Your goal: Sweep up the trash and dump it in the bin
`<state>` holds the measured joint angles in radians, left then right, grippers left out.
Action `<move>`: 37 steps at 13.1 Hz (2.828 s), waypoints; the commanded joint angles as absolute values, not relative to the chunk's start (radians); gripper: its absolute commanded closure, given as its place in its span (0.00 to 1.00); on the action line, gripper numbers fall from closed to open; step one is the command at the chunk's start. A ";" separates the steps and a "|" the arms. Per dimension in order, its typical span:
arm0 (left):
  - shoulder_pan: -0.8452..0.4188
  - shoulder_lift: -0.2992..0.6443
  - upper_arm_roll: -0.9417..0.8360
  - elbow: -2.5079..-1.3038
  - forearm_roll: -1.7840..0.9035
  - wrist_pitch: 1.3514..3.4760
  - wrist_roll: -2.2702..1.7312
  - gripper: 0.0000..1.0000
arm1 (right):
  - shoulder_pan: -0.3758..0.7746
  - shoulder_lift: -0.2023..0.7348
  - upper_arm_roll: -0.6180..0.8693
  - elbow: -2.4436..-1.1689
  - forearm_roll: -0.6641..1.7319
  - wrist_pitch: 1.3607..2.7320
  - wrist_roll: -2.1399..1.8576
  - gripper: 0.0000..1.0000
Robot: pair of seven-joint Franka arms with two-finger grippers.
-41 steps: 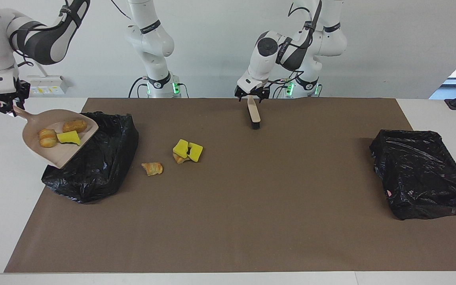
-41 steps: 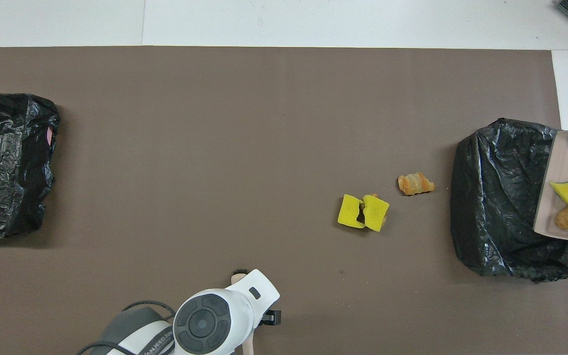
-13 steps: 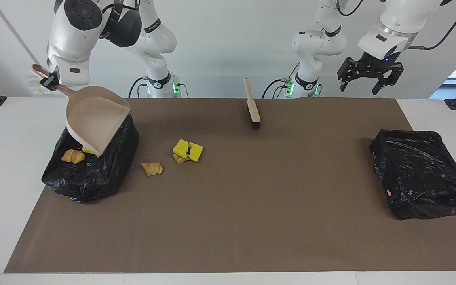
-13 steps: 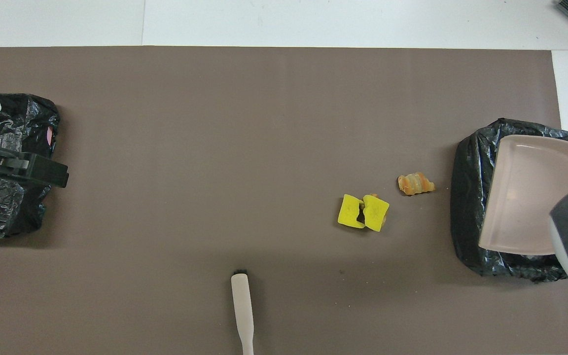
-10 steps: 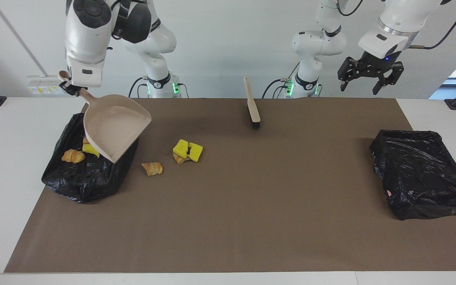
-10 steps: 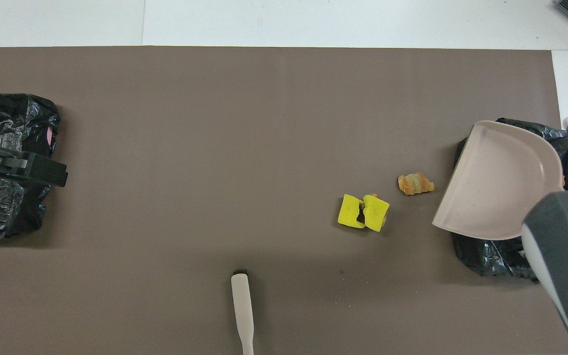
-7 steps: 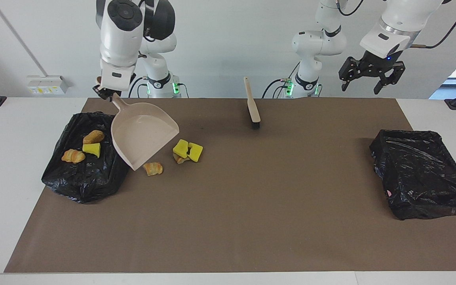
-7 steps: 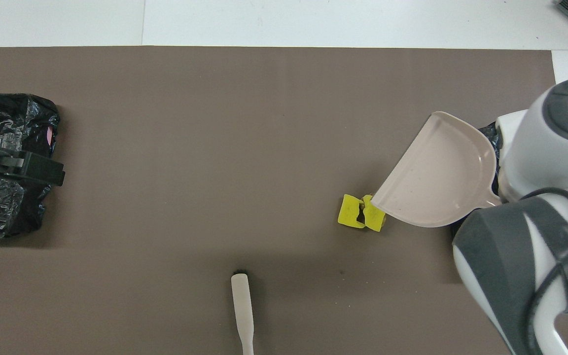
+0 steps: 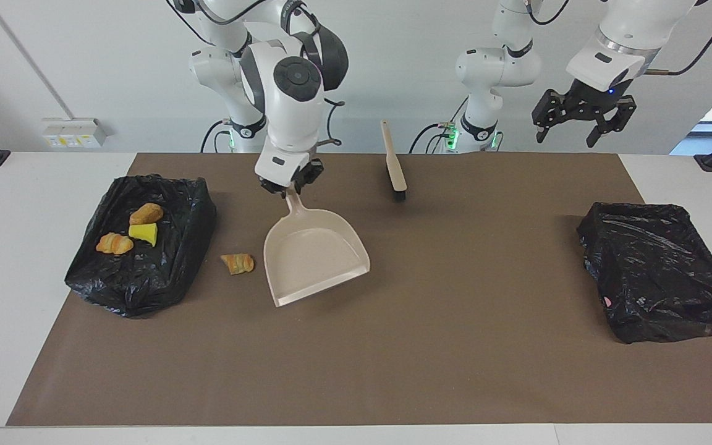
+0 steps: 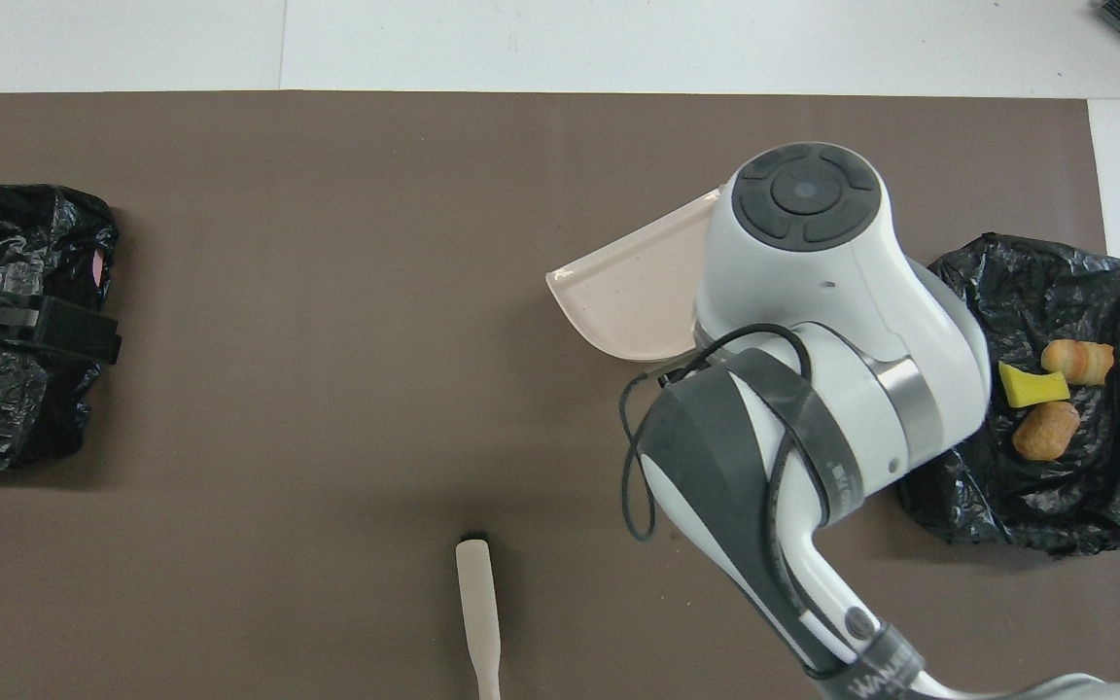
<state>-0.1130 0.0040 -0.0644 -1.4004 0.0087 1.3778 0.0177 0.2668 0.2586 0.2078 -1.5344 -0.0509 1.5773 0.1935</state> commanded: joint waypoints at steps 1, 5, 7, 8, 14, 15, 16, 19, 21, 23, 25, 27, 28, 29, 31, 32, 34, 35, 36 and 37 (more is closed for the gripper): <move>-0.124 -0.015 -0.051 -1.424 0.026 1.396 0.012 0.00 | 0.326 0.391 0.204 -1.392 0.063 1.656 0.464 1.00; -0.126 -0.015 -0.051 -1.424 0.028 1.391 0.011 0.00 | 0.442 0.537 0.204 -1.329 0.101 1.895 0.731 1.00; -0.126 -0.015 -0.051 -1.424 0.028 1.390 0.011 0.00 | 0.477 0.593 0.203 -1.313 0.100 1.959 0.753 1.00; -0.120 -0.015 -0.051 -1.422 0.028 1.388 0.011 0.00 | 0.486 0.604 0.202 -1.315 0.097 1.966 0.758 1.00; -0.112 -0.015 -0.051 -1.422 0.026 1.379 0.006 0.00 | 0.515 0.635 0.202 -1.368 0.046 2.045 0.724 1.00; -0.112 -0.015 -0.051 -1.422 0.026 1.384 0.005 0.00 | 0.515 0.634 0.202 -1.370 0.043 2.042 0.713 1.00; -0.113 -0.015 -0.051 -1.422 0.026 1.391 0.005 0.00 | 0.515 0.634 0.202 -1.373 0.041 2.043 0.712 0.92; -0.114 -0.015 -0.051 -1.427 0.026 1.396 0.015 0.00 | 0.517 0.627 0.202 -1.378 0.037 2.030 0.678 0.00; -0.114 -0.008 -0.051 -1.427 0.026 1.414 0.015 0.00 | 0.509 0.586 0.204 -1.376 0.044 1.964 0.669 0.00; -0.114 0.005 -0.051 -1.430 0.028 1.446 0.015 0.00 | 0.505 0.543 0.204 -1.379 0.052 1.895 0.658 0.00; -0.114 0.027 -0.058 -1.439 0.029 1.491 0.014 0.00 | 0.506 0.500 0.204 -1.394 0.061 1.844 0.658 0.00; -0.126 0.063 -0.069 -1.478 0.029 1.557 0.011 0.00 | 0.506 0.383 0.215 -1.509 0.084 1.830 0.654 0.00; -0.127 0.078 -0.090 -1.511 0.031 1.610 0.009 0.00 | 0.506 0.326 0.215 -1.567 0.119 1.830 0.629 0.00; -0.127 0.087 -0.107 -1.534 0.031 1.662 0.008 0.00 | 0.511 0.269 0.215 -1.627 0.147 1.819 0.608 0.00; -0.130 0.109 -0.133 -1.561 0.035 1.697 0.005 0.00 | 0.529 0.200 0.218 -1.699 0.170 1.761 0.585 0.00; -0.130 0.123 -0.159 -1.581 0.037 1.716 -0.020 0.00 | 0.557 0.163 0.216 -1.754 0.213 1.767 0.586 0.00; -0.130 0.167 -0.207 -1.604 0.038 1.813 -0.125 0.00 | 0.599 0.066 0.218 -1.917 0.247 1.831 0.589 0.00; -0.132 0.181 -0.218 -1.609 0.038 1.831 -0.156 0.00 | 0.633 0.014 0.218 -2.003 0.285 1.903 0.603 0.00; -0.136 0.204 -0.236 -1.614 0.041 1.841 -0.184 0.00 | 0.667 -0.041 0.216 -2.098 0.329 1.966 0.607 0.00; -0.143 0.233 -0.259 -1.615 0.082 1.861 -0.227 0.00 | 0.681 -0.082 0.218 -2.168 0.348 2.003 0.609 0.00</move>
<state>-0.1270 0.1986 -0.2374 -1.6007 0.0253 1.8172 -0.1571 0.6567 0.0549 0.2221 -1.9675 0.2921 1.9024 0.6181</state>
